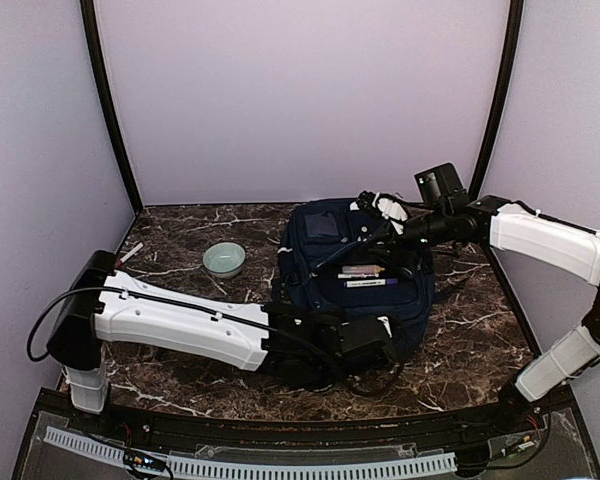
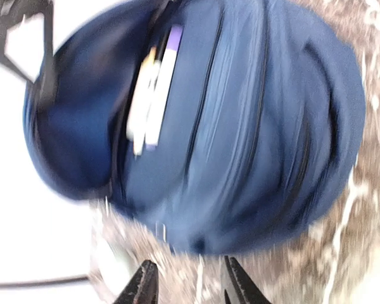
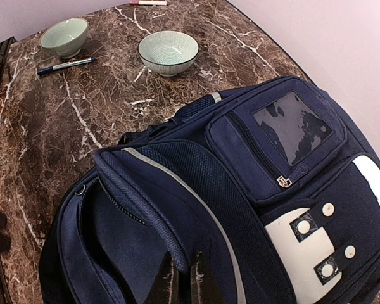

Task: Pack the student bag
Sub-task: Move the pen to the center of the board.

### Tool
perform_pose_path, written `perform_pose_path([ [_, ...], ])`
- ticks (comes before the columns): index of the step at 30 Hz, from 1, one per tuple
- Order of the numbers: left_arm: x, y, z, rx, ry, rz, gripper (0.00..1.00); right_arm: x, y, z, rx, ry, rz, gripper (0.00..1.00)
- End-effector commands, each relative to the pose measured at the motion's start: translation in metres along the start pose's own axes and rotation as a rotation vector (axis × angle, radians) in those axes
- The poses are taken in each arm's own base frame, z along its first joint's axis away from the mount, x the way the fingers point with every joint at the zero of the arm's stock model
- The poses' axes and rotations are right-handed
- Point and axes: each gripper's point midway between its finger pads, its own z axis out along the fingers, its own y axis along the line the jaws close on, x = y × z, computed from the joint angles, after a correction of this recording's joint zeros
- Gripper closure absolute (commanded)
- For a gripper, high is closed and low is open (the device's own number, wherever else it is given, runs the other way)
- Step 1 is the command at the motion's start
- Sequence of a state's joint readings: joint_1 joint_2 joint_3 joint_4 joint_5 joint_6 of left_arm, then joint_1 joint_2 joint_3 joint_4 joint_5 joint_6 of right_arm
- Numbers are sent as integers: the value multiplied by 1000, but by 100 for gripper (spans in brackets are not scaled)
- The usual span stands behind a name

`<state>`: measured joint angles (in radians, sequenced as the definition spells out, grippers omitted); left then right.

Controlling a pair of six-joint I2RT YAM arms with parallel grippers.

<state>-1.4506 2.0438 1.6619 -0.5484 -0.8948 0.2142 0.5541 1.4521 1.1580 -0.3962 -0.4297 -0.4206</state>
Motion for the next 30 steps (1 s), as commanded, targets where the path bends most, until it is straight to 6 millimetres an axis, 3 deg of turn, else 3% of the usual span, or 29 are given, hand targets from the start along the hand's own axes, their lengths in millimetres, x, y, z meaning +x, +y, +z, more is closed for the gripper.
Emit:
perform_pose_path([
  [1, 58, 28, -33, 45, 72, -269, 64, -19, -6, -2, 2, -79, -8, 100],
  [5, 85, 36, -46, 88, 40, -426, 62, -18, -3, 1, -17, -79, 3, 100],
  [11, 169, 65, -24, 82, 318, -749, 55, -19, -2, 1, -28, -81, 11, 100],
  [14, 196, 68, -16, 96, 402, -844, 52, -19, -2, 1, -28, -82, 11, 100],
  [15, 204, 68, -14, 95, 425, -861, 46, -20, -2, 0, -26, -83, 10, 100],
  [17, 214, 68, -13, 89, 448, -881, 25, -19, -2, 1, -26, -81, 10, 100],
  [18, 218, 68, -12, 82, 455, -888, 23, -19, -3, 1, -26, -80, 11, 100],
  [23, 262, 64, -6, 44, 638, -976, 24, -18, -3, 1, -25, -77, 9, 100],
  [30, 322, 41, -20, -84, 882, -1074, 21, -17, -1, 3, -34, -75, 8, 100],
])
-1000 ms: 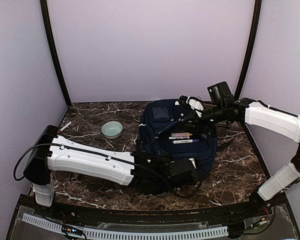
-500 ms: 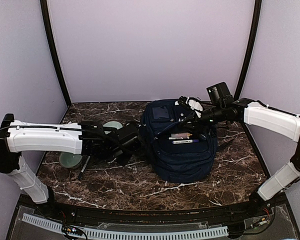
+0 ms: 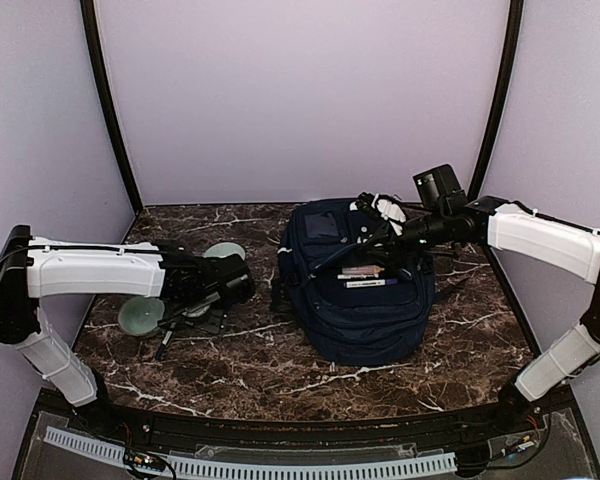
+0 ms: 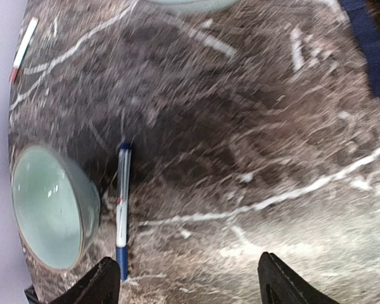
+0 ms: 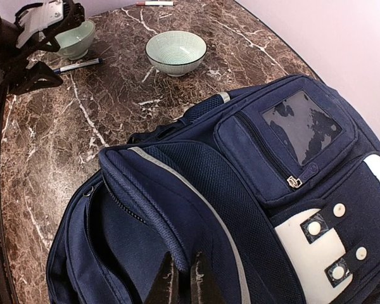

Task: Pack the student bag
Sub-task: Move the pen to the center of the board.

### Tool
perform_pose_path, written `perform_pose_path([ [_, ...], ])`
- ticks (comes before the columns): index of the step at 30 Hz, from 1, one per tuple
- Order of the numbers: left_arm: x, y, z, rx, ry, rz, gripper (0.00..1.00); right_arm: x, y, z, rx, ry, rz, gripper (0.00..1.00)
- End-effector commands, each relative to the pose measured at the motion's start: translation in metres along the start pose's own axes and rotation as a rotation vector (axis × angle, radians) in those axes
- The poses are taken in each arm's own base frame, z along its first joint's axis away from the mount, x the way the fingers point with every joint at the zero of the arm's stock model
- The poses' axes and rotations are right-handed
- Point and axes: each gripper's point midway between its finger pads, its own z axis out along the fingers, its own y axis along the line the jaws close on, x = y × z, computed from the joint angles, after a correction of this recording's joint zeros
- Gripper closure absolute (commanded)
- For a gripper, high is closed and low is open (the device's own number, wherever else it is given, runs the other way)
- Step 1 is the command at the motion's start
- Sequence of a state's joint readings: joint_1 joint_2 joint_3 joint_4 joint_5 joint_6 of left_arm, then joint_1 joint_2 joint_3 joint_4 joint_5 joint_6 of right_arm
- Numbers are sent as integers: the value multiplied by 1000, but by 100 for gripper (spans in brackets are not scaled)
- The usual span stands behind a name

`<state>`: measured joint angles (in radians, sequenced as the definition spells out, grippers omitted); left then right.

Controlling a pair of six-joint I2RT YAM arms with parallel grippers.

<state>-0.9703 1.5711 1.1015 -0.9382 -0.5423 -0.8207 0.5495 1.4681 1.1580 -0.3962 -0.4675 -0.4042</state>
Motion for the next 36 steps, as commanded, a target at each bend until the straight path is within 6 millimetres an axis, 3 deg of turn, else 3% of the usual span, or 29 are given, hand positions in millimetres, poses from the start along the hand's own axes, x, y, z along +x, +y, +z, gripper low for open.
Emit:
perform_pose_path([
  [1, 41, 28, 13, -135, 123, -78, 21, -20, -4, -1, 0, -74, -22, 100],
  [6, 57, 32, 23, -172, 166, -116, 19, -19, -2, -1, -8, -72, -23, 100],
  [14, 60, 14, 36, -38, 124, -90, 14, -20, -2, -3, -7, -76, -27, 100],
  [25, 74, 41, 47, -131, 116, -138, 8, -19, -1, -1, -16, -71, -20, 100],
  [36, 79, 45, 60, -75, 74, -243, 7, -17, -2, 0, -19, -67, -17, 100],
])
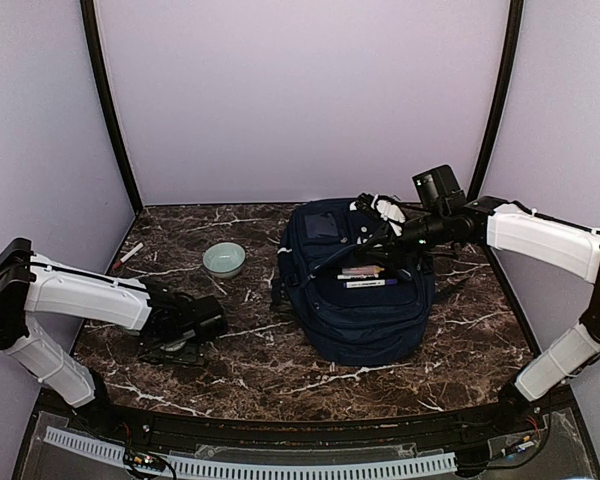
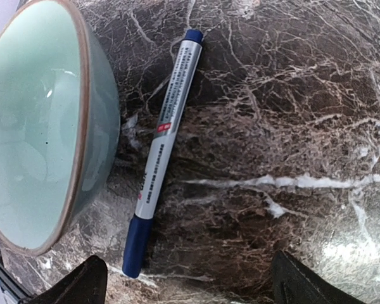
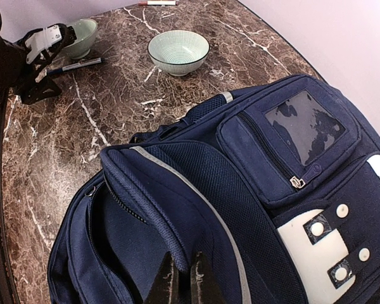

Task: Pack the student bag
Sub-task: Move the pen to the center of the board.

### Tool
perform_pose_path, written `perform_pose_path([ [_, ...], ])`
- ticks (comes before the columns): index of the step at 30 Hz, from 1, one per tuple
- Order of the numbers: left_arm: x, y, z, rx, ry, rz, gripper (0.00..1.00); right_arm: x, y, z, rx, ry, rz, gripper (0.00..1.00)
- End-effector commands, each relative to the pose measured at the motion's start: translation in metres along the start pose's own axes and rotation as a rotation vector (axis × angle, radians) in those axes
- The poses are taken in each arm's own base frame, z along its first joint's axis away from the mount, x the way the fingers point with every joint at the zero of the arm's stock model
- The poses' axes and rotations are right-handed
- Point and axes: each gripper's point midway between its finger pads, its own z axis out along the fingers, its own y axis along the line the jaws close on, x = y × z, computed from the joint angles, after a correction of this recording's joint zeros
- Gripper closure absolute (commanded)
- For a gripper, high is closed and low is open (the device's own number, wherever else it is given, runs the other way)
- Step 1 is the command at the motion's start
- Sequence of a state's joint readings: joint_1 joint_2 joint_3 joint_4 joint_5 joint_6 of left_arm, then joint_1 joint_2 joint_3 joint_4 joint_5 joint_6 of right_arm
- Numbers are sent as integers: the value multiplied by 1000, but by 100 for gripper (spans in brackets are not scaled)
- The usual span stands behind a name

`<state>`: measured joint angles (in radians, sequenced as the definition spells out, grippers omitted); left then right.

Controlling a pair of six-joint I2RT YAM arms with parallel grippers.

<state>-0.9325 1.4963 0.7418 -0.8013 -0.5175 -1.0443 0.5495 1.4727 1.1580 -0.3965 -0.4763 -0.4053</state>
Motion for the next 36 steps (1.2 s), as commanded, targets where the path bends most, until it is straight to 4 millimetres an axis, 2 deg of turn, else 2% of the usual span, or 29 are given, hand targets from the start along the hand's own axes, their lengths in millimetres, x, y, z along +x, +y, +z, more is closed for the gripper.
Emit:
perform_pose_path([
  [1, -1, 2, 5, 44, -29, -71, 7, -18, -3, -1, -9, -67, -17, 100],
  [4, 3, 6, 11, 52, -32, -97, 8, -18, -3, -1, -9, -66, -18, 100],
  [16, 15, 0, 26, 128, -29, -147, 7, -17, -2, 2, -22, -63, -7, 100],
  [27, 17, -13, 30, 163, -6, -126, 9, -16, -2, 3, -25, -61, -4, 100],
  [32, 11, -33, 25, 220, 6, -80, 20, -15, -2, 4, -25, -59, -2, 100],
  [36, 8, -45, 22, 261, 11, -71, 33, -15, -3, 3, -21, -59, -5, 100],
])
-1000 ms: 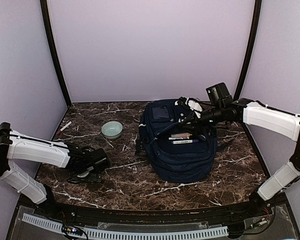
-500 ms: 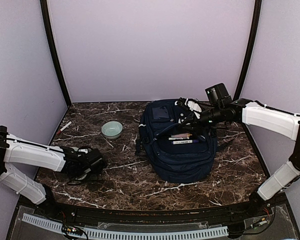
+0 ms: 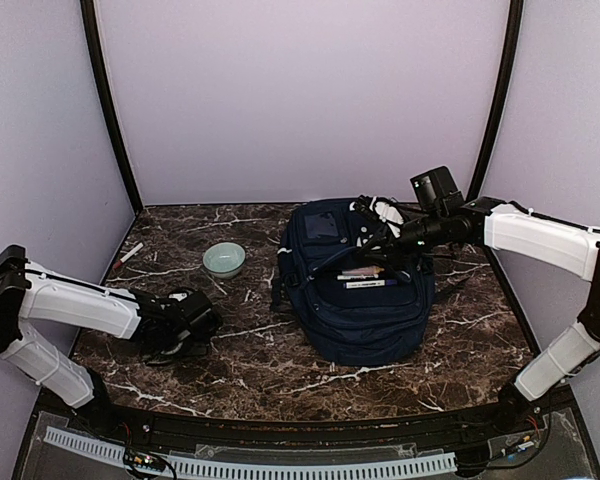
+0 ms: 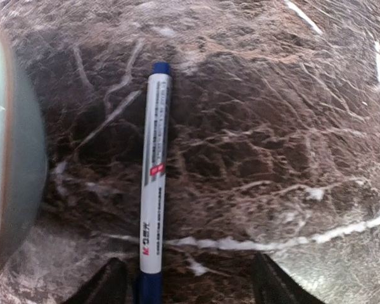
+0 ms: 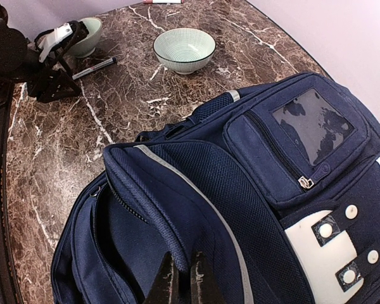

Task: Pack the student bag
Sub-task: Move the pen to the center of the board.

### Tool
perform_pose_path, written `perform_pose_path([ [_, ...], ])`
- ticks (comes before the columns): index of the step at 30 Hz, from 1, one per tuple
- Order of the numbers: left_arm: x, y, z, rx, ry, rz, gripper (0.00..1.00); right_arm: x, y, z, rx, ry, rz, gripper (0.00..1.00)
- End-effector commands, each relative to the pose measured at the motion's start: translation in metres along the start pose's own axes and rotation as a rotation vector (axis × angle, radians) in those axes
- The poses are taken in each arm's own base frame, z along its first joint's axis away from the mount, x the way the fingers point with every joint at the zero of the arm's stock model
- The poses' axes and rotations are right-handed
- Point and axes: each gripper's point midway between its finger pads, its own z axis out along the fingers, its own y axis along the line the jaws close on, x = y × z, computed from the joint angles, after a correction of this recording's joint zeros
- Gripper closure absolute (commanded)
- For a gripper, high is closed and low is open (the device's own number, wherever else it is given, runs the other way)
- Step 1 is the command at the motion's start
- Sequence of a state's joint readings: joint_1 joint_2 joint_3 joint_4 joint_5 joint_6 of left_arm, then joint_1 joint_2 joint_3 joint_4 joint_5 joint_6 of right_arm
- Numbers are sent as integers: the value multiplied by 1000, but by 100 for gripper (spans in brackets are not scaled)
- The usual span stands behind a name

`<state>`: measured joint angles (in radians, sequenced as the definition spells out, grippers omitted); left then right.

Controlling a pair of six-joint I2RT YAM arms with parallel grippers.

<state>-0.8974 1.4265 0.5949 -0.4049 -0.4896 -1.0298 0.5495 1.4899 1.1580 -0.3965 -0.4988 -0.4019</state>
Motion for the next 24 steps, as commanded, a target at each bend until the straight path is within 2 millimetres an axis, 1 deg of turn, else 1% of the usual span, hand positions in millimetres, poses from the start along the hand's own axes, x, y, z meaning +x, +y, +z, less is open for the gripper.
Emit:
perform_pose_path([
  [1, 27, -4, 7, 20, 132, 82, 36, -18, -5, -2, 6, -63, -19, 100],
  [6, 23, -15, 6, 59, 123, 88, 48, -19, -5, -3, 8, -66, -22, 100],
  [11, 25, -22, 7, 84, 142, 111, 62, -20, -5, -4, 9, -68, -24, 100],
  [15, 27, -32, 6, 132, 150, 134, 72, -21, -4, -5, 11, -71, -25, 100],
  [19, 27, -51, -2, 213, 153, 199, 82, -22, -4, -6, 9, -74, -27, 100],
  [24, 36, -75, -11, 274, 184, 366, 85, -22, -3, -6, 4, -77, -29, 100],
])
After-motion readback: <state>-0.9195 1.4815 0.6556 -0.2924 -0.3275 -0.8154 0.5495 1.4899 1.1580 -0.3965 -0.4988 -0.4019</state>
